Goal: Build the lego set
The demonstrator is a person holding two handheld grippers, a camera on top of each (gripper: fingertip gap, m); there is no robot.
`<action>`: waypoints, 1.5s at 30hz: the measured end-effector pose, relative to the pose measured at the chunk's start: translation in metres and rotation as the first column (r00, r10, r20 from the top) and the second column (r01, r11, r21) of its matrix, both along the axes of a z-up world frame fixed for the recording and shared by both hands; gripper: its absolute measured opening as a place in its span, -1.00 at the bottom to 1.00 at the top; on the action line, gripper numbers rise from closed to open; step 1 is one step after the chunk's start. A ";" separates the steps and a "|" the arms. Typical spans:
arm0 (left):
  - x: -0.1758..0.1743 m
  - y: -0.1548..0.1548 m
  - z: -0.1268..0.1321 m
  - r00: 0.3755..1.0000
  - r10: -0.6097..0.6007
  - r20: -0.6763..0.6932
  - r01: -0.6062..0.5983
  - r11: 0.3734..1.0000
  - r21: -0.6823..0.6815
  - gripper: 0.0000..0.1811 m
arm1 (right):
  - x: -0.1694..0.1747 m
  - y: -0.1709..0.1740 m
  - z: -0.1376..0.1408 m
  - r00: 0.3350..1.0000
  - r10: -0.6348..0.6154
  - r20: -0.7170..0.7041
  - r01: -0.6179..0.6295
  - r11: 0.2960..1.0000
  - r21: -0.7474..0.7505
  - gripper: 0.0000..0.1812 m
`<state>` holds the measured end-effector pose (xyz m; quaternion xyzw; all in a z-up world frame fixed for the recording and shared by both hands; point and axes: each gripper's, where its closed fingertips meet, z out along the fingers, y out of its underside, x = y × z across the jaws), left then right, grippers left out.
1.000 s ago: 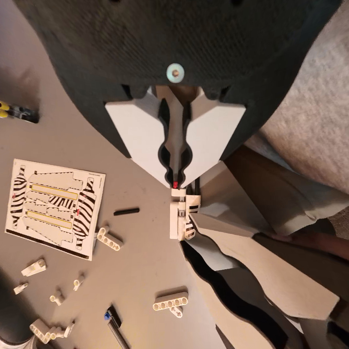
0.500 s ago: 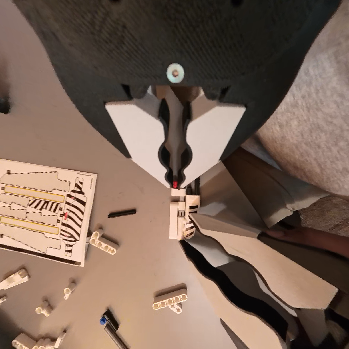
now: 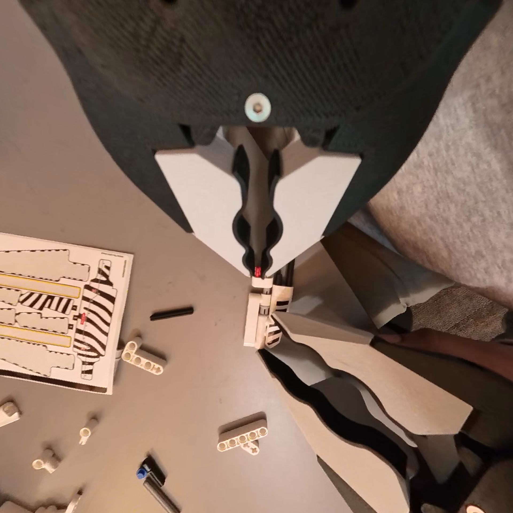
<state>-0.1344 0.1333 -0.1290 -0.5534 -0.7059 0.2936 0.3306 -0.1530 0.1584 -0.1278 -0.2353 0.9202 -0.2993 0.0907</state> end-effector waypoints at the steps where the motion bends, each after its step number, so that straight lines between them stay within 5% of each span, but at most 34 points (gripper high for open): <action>1: 0.000 0.000 0.000 1.000 0.000 0.001 0.000 1.000 -0.001 -0.69 | 0.000 0.000 0.000 1.000 -0.002 -0.001 0.002 1.000 -0.001 -0.97; 20: 0.000 -0.002 0.000 1.000 0.023 0.003 -0.023 1.000 -0.011 -0.69 | -0.001 0.000 -0.004 0.996 -0.035 -0.077 0.035 0.999 0.001 -0.97; 28: 0.000 -0.002 -0.001 1.000 0.023 0.006 -0.023 1.000 -0.001 -0.69 | 0.000 -0.001 -0.004 0.985 -0.110 0.130 0.097 0.991 0.096 -0.97; 36: 0.000 -0.003 -0.001 1.000 0.026 0.009 -0.026 1.000 -0.003 -0.68 | -0.001 -0.003 -0.004 0.956 0.078 -0.284 -0.099 0.993 -0.062 -0.98; 45: 0.000 -0.006 -0.002 0.998 0.056 0.018 -0.055 0.998 -0.038 -0.68 | -0.004 -0.006 -0.004 0.934 0.009 -0.357 -0.025 0.999 -0.041 -0.99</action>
